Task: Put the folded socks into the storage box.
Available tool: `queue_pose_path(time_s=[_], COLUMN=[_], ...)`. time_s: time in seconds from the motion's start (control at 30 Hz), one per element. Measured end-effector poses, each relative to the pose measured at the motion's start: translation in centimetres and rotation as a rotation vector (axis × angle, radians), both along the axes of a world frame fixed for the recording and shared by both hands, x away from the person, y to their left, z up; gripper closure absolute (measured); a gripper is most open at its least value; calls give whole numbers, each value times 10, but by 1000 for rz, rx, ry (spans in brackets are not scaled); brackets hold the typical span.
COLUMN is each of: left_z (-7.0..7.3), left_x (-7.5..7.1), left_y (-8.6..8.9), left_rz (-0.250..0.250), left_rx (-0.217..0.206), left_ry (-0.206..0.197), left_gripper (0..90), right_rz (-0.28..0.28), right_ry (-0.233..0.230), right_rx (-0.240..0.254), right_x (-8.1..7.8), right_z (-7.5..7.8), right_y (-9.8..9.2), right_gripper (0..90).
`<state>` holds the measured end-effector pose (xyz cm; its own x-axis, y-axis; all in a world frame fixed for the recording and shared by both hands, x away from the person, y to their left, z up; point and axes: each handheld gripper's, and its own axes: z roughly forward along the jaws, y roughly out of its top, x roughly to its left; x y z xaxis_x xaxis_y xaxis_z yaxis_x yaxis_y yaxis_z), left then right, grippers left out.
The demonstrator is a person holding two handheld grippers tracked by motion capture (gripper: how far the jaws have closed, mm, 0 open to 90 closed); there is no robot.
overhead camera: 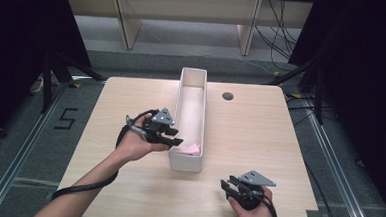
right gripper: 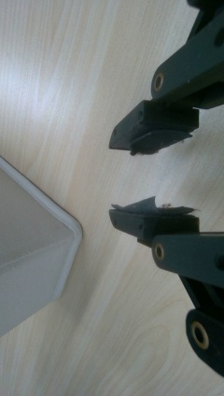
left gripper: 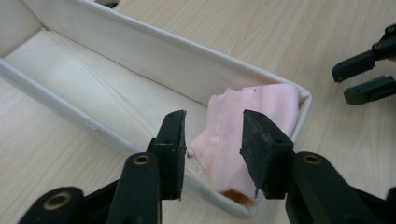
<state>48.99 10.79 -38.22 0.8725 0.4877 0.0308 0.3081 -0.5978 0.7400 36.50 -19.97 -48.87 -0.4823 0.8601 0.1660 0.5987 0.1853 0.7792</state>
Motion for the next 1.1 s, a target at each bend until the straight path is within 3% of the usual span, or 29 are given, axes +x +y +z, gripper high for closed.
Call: queue_pose_path(time_s=[0.1, 0.2, 0.33, 0.43, 0.5, 0.57, 0.63, 0.7, 0.77, 0.83, 1.07, 1.1], left_z=[3, 6, 7, 6, 4, 4, 2, 0, -3, -6, -17, -19], left_x=[-3, -6, -8, -10, -12, -15, -17, -21, -24, -28, -47, -49], left_y=[9, 16, 26, 33, 37, 42, 47, 51, 58, 63, 82, 86], left_rz=[33, 61, 92, 124, 147, 151, 156, 180, 182, 203, 251, 247], left_rx=[-30, -48, -88, -99, -125, -117, -132, -151, -135, -151, -141, -126], left_ry=[-14, -23, -16, -9, -7, -14, -8, -10, -15, -20, -44, -50], left_gripper=[551, 525, 500, 472, 460, 453, 445, 443, 441, 441, 439, 439], right_rz=[-9, 0, 4, -2, 5, 8, 0, -2, -2, -1, -1, -2], right_ry=[21, 10, -5, 17, -3, -3, -13, -3, -3, -5, 4, 5], right_rx=[14, 9, -14, 10, -7, -6, -24, -12, -12, -13, -6, -8], right_x=[-2, 0, 0, -1, 1, 1, 0, 0, 0, 0, 0, 1], right_z=[1, 1, 1, 0, 0, 0, 1, 1, 1, 1, 1, 1], right_y=[1, 0, 0, 1, -1, -1, -2, -2, -2, -2, -2, -2], right_gripper=[601, 601, 599, 599, 598, 598, 597, 597, 595, 595, 592, 591])
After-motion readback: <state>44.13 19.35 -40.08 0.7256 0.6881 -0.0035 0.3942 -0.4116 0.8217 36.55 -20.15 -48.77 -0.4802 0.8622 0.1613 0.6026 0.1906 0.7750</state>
